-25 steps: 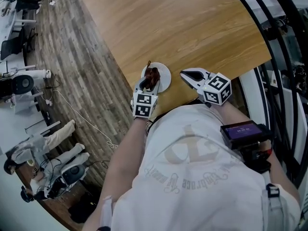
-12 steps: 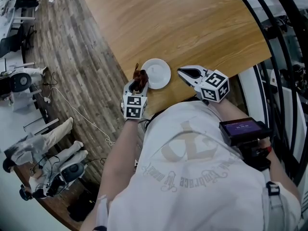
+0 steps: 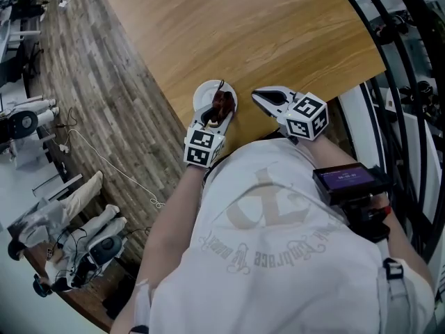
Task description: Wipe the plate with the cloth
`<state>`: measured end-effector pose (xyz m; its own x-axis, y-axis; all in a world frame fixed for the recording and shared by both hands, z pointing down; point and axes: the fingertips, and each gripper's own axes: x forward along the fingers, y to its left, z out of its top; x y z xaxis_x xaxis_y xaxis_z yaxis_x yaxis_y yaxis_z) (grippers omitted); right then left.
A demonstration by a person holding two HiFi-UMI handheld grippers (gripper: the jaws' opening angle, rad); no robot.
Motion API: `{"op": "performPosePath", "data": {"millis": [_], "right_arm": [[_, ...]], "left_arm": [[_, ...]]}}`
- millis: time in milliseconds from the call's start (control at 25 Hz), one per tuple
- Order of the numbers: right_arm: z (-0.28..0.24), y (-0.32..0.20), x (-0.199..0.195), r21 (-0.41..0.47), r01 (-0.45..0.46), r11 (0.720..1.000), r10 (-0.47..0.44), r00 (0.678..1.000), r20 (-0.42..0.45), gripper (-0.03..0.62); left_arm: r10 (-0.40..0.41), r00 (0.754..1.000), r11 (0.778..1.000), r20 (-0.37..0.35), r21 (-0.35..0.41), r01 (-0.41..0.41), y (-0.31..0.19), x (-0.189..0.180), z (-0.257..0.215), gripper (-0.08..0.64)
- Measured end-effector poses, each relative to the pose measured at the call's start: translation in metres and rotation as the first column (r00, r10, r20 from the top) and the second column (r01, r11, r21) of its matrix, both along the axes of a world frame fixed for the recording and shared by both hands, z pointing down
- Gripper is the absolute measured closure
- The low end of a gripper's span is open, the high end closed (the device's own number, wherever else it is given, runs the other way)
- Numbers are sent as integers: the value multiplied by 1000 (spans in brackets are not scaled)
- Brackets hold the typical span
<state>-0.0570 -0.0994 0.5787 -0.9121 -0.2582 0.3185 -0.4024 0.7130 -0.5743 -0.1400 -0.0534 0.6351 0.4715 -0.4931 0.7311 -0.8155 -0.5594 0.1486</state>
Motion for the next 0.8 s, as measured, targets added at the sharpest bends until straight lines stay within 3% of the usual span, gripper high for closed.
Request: {"op": "performPosePath", "data": {"millis": [320, 440, 800], "right_arm": [[-5, -5, -8, -5, 0, 1000, 0, 1000, 1, 580], [-6, -4, -10, -4, 9, 1000, -9, 1000, 1, 580], [-3, 3, -15, 7, 57, 998, -57, 998, 5, 580]], "left_arm": [[106, 992, 994, -62, 23, -105, -6, 34, -21, 394], [135, 991, 991, -26, 9, -135, 0, 36, -17, 393], [52, 995, 998, 86, -23, -50, 24, -11, 1, 393]]}}
